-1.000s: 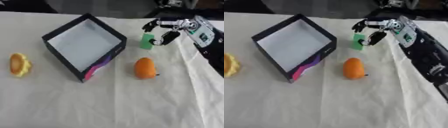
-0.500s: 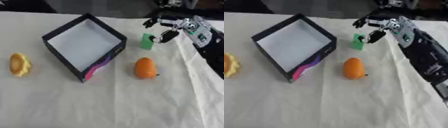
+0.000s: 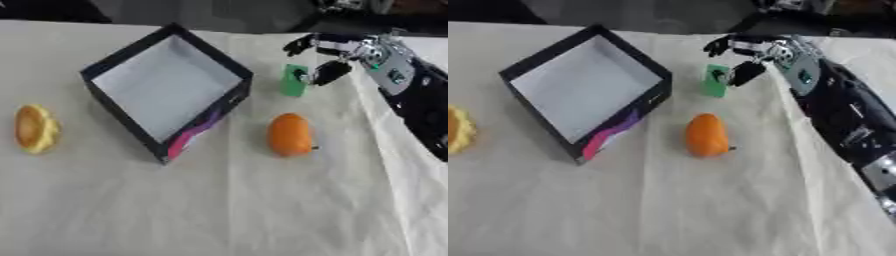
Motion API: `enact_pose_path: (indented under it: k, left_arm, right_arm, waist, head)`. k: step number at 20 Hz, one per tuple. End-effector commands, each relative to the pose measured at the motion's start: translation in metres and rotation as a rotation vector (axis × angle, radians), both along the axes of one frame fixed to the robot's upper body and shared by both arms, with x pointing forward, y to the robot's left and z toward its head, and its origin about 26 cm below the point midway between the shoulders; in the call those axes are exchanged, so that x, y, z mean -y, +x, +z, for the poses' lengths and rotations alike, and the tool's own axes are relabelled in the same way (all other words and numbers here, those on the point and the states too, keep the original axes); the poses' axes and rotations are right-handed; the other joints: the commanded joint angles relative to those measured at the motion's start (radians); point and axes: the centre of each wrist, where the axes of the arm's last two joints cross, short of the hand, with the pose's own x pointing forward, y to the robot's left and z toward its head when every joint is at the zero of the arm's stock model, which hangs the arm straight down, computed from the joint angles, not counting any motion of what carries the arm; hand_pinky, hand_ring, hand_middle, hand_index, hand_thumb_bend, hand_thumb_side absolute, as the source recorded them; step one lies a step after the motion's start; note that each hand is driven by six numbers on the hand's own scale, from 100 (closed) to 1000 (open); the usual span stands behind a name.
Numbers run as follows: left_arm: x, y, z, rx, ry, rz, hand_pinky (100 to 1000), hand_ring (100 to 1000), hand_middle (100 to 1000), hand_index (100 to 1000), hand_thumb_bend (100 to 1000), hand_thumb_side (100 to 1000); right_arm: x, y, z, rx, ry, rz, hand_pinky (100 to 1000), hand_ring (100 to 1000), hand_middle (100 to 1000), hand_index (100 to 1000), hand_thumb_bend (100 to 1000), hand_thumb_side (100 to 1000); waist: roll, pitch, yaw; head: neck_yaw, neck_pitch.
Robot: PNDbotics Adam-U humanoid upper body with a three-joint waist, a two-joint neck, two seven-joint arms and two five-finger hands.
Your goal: Pick up objects on the table and place them in the box.
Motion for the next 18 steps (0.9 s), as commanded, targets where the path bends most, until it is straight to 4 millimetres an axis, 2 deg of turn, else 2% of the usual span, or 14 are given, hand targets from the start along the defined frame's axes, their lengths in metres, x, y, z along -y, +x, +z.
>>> enact_pose_path:
  k: [1, 9, 18]
  left_arm:
    - [0.001, 0.002, 0.01, 0.03, 0.005, -0.012, 840, 754, 769, 867, 100, 765]
    - [0.002, 0.002, 0.01, 0.03, 0.003, -0.016, 838, 755, 769, 866, 100, 766]
    - [0.003, 0.003, 0.011, 0.033, 0.002, -0.021, 835, 755, 769, 864, 100, 767]
  right_arm:
    - [0.008, 0.003, 0.014, 0.038, -0.005, -0.03, 1000, 923, 855, 955, 100, 323]
    - [0.014, 0.003, 0.011, 0.056, -0.013, -0.056, 1000, 926, 856, 955, 100, 318]
    - [0.015, 0.005, 0.004, 0.035, -0.034, -0.068, 1000, 913, 841, 952, 100, 359]
  waist:
    - [0.0, 0.006, 0.002]
    - [0.002, 0.016, 0.005]
    - [0.003, 0.029, 0.009]
  head:
    - [-0.005, -0.001]
    - [-0.01, -0.001]
    - [-0.016, -0.001]
